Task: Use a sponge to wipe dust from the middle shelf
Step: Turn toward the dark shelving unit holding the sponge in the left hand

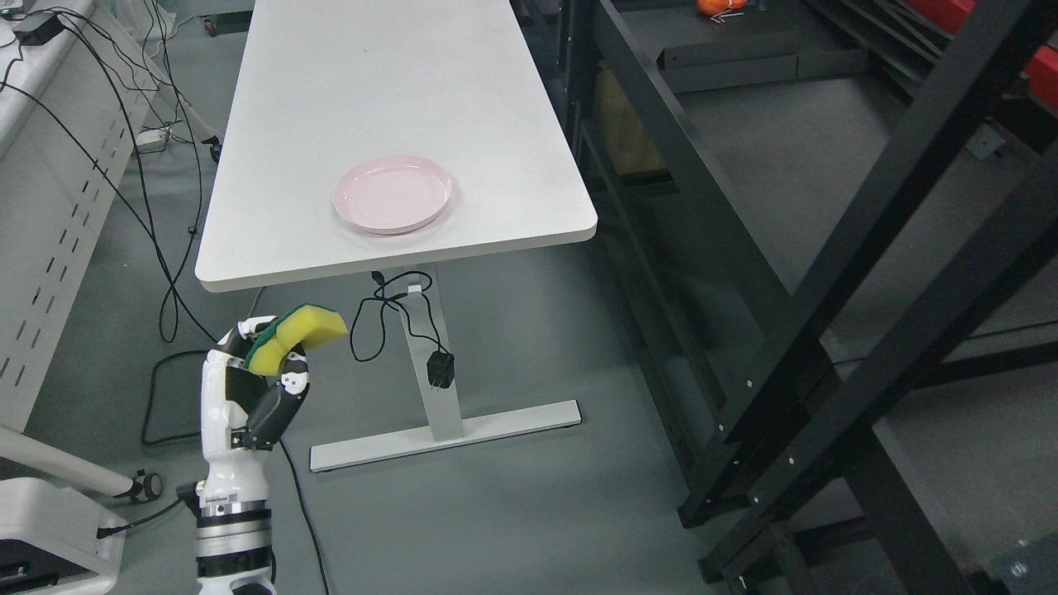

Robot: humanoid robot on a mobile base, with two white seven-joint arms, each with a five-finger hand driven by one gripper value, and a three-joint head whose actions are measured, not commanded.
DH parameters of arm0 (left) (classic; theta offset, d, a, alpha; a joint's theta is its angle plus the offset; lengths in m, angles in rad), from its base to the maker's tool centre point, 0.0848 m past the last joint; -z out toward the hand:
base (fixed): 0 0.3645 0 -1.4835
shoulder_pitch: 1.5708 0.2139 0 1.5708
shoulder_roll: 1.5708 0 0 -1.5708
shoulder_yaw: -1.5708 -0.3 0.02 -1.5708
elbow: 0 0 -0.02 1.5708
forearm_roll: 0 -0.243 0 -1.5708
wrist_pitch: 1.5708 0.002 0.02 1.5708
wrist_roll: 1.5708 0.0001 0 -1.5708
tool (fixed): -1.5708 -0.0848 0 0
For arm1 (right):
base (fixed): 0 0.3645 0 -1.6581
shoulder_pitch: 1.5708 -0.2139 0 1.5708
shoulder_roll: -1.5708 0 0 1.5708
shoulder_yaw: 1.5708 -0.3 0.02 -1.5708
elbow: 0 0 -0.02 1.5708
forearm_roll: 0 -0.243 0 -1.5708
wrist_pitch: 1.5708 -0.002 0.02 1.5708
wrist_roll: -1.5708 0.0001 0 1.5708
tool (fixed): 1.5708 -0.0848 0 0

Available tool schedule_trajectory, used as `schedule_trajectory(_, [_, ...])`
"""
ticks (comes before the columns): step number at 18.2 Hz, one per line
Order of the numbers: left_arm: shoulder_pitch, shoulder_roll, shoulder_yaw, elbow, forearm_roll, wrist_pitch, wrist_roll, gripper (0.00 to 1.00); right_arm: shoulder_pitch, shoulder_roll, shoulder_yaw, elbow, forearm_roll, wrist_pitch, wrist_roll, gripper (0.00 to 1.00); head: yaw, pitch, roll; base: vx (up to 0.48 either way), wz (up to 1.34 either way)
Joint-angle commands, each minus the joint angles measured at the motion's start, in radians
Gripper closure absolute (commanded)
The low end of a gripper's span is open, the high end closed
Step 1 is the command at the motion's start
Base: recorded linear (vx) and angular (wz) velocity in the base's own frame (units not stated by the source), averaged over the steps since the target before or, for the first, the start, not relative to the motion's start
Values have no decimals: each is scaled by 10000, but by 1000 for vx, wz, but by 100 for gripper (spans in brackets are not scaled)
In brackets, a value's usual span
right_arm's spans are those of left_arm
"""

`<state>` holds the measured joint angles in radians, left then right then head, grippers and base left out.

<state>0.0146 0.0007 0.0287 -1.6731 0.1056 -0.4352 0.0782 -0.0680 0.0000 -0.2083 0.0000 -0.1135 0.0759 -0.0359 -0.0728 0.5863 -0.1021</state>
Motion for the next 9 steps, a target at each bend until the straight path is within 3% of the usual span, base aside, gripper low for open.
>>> schedule_trajectory(1, [114,168,-593,-81,-13,-5,-46,100,5,-175,-4,-174,0,8,-10,0,0,0,0,-296,-150])
schedule_trajectory(9, [-376,168,-762,-96,-28,-5,-92,100,6,-175,-4,-174,0,8,-10,0,0,0,0,-276,-455])
